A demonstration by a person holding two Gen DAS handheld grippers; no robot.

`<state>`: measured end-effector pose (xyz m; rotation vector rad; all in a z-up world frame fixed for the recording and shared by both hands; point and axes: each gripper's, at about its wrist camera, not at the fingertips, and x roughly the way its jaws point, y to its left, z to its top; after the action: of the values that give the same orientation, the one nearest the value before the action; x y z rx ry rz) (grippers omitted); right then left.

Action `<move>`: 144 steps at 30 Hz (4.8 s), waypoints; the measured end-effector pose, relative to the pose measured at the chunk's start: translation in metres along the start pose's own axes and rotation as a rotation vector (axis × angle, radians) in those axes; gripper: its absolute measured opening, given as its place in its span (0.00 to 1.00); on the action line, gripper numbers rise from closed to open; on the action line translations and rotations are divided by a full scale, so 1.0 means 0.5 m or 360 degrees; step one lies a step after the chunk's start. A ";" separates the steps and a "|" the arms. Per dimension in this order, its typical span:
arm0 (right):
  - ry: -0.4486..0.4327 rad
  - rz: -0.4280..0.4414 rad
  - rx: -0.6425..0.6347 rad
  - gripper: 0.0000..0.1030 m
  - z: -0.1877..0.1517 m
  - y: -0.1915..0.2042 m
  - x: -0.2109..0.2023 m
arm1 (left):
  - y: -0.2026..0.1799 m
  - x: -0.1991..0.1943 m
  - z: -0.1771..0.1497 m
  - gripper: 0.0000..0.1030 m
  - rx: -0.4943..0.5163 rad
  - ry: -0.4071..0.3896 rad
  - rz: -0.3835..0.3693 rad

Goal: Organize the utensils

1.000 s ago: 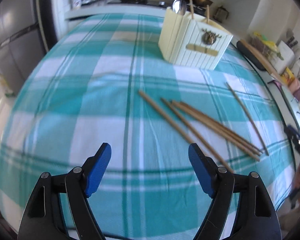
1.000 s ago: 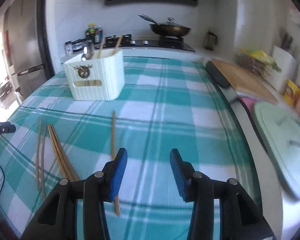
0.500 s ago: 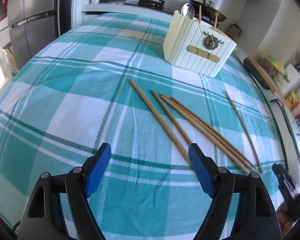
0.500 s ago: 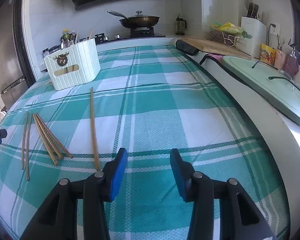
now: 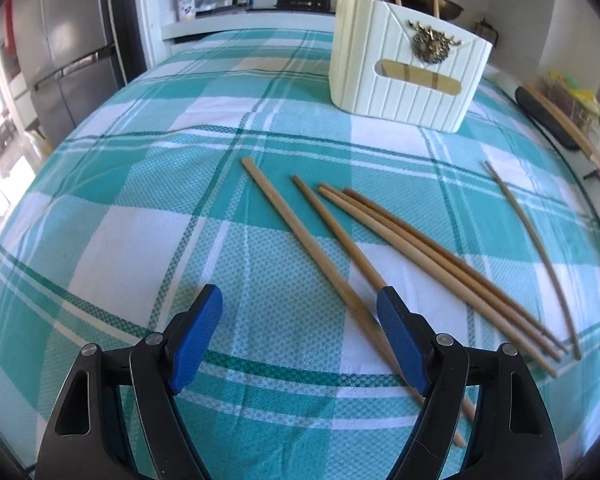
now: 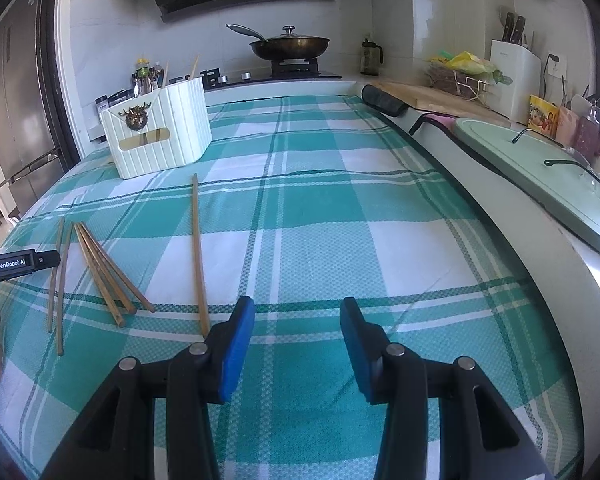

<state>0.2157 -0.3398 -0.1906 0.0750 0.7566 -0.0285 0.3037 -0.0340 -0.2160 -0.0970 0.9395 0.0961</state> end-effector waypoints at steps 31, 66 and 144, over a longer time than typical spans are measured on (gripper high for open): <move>0.0357 0.0074 -0.0254 0.06 0.096 0.094 0.133 | 0.093 -0.029 -0.010 0.10 0.0425 0.0076 -0.0152; 0.0273 -0.0006 -0.0152 0.53 0.058 0.017 0.103 | 0.151 0.027 0.025 0.95 0.0254 0.0004 -0.0111; 0.0515 0.0179 -0.0296 0.06 0.240 0.073 0.238 | 0.115 0.023 0.189 0.05 0.0398 0.0223 -0.0275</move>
<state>0.3861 -0.3124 -0.1831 -0.0565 1.0737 0.1644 0.3789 0.0354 -0.1724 0.0476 1.0716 -0.1899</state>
